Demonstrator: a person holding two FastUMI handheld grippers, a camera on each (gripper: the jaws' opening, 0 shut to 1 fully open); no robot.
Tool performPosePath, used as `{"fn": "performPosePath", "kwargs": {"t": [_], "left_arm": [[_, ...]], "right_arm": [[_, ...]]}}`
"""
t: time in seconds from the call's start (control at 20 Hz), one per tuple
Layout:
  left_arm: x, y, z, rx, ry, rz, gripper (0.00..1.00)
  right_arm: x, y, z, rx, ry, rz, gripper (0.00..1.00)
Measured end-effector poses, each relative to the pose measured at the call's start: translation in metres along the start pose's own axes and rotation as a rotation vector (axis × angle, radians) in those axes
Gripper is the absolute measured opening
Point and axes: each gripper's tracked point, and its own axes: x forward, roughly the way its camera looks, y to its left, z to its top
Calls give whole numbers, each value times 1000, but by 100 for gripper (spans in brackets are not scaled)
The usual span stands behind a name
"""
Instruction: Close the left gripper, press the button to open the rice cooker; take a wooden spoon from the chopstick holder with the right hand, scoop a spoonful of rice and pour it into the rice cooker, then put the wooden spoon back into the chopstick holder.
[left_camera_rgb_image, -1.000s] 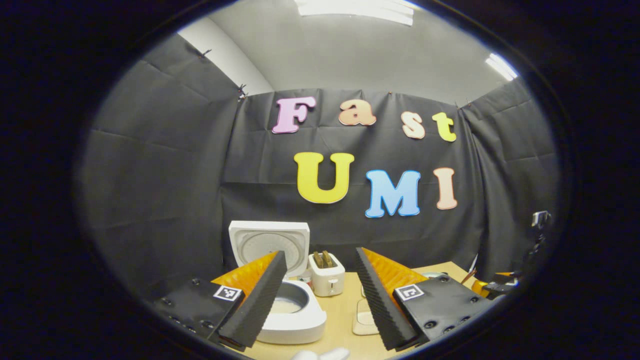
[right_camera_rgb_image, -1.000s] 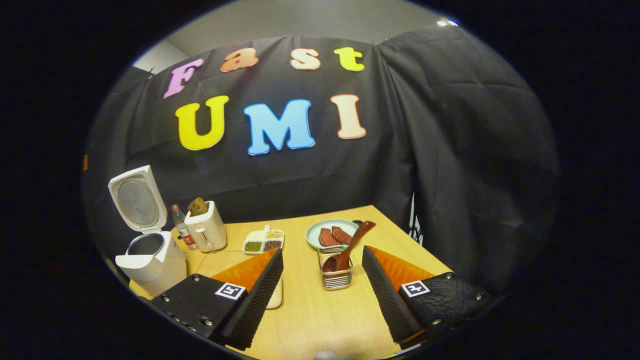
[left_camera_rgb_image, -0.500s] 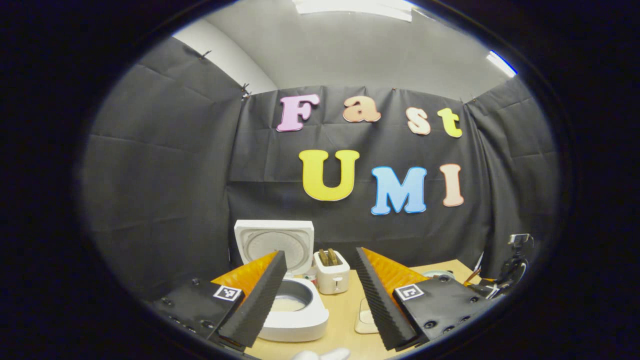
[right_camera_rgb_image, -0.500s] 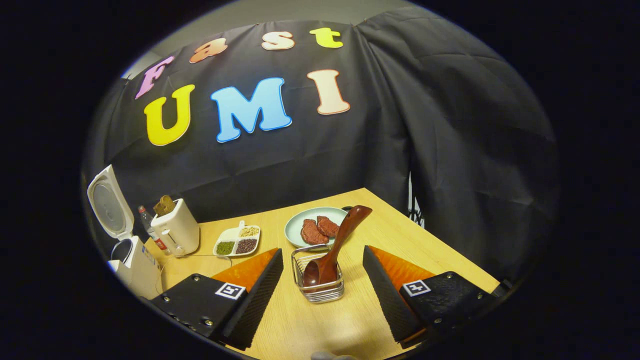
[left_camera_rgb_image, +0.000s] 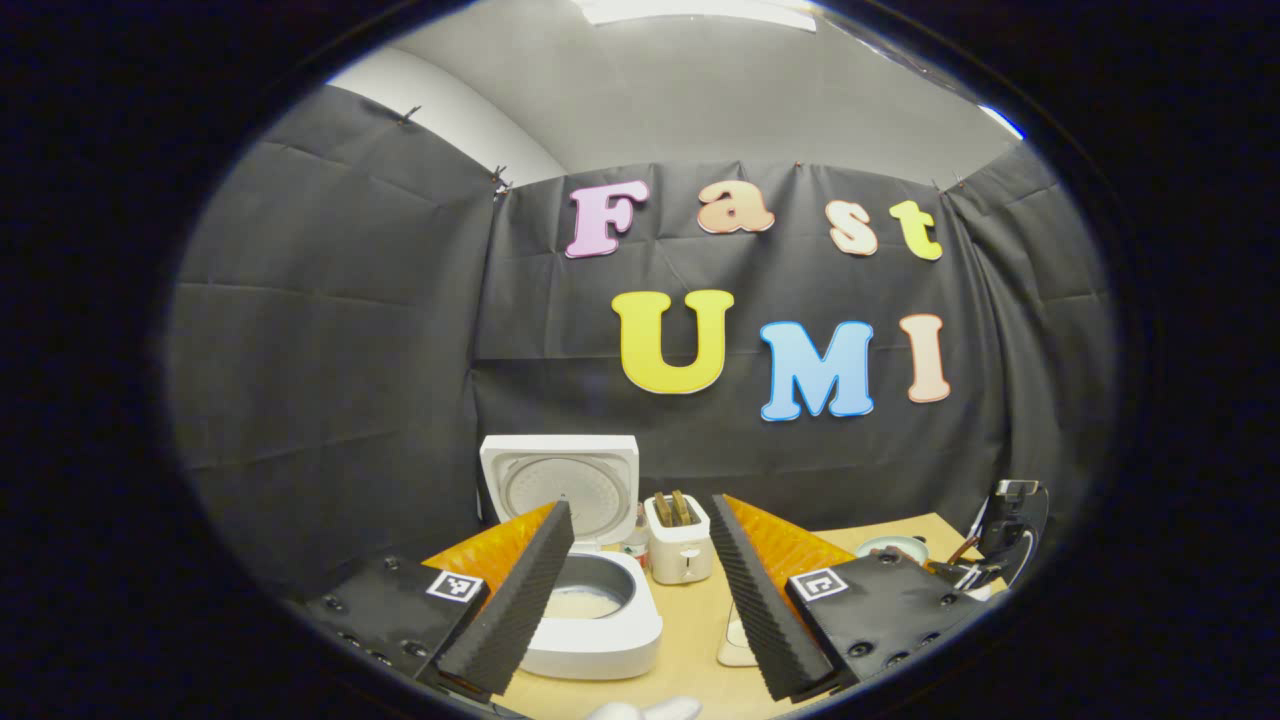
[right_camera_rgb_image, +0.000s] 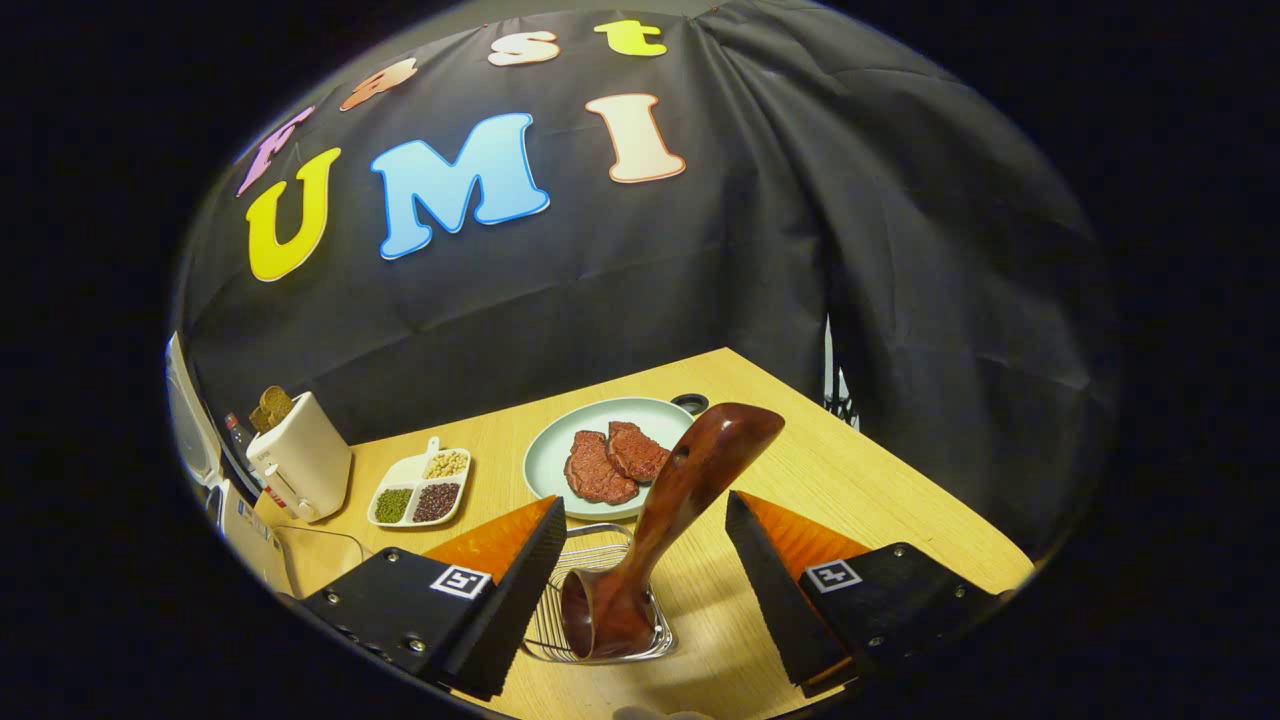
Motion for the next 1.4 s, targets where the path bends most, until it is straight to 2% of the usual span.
{"fn": "performPosePath", "kwargs": {"t": [0.1, 0.15, 0.35, 0.45, 0.5, 0.6, 0.85, 0.9, 0.95, 1.0, 1.1, 1.2, 1.25, 1.3, 1.4], "left_arm": [[5, -2, -2, -1, 11, 11, 95], [7, -3, -3, 2, 18, 16, 93], [12, -7, -8, -3, 34, 18, 93], [14, -8, -6, 4, 30, 23, 93], [16, -7, -5, 6, 27, 23, 93], [17, -7, -3, 12, 25, 22, 93], [19, -3, -7, 13, 24, 16, 93], [18, -2, -7, 11, 24, 16, 93], [19, 2, -8, 11, 26, 18, 93], [19, 5, -10, 9, 26, 17, 95], [20, 13, -10, 0, 23, 20, 98], [19, 22, -10, -8, 17, 21, 93], [19, 28, -10, -11, 17, 26, 93], [19, 32, -12, -18, 15, 23, 93], [19, 45, -16, -19, 13, 31, 94]], "right_arm": [[10, -2, 5, 2, -12, -5, 98], [15, -4, 5, 7, -8, -4, 98], [22, 7, 4, 41, 15, 69, 96], [24, 0, 4, 66, 30, 53, 54], [22, 3, 7, 74, 31, 66, 24], [20, 8, 5, 70, 30, 73, 17], [14, 15, 8, 31, 27, 90, 16], [12, 16, 12, 27, 19, 88, 20], [7, 19, 16, 14, 9, 88, 16], [4, 23, 22, -2, -5, 92, 20], [-8, 32, 36, -37, -28, 101, 20], [-23, 45, 58, -66, -66, 111, 20], [-30, 54, 69, -83, -84, 119, 20], [-38, 64, 80, -92, -104, 134, 16], [-58, 89, 99, -110, -125, 165, 16]]}}
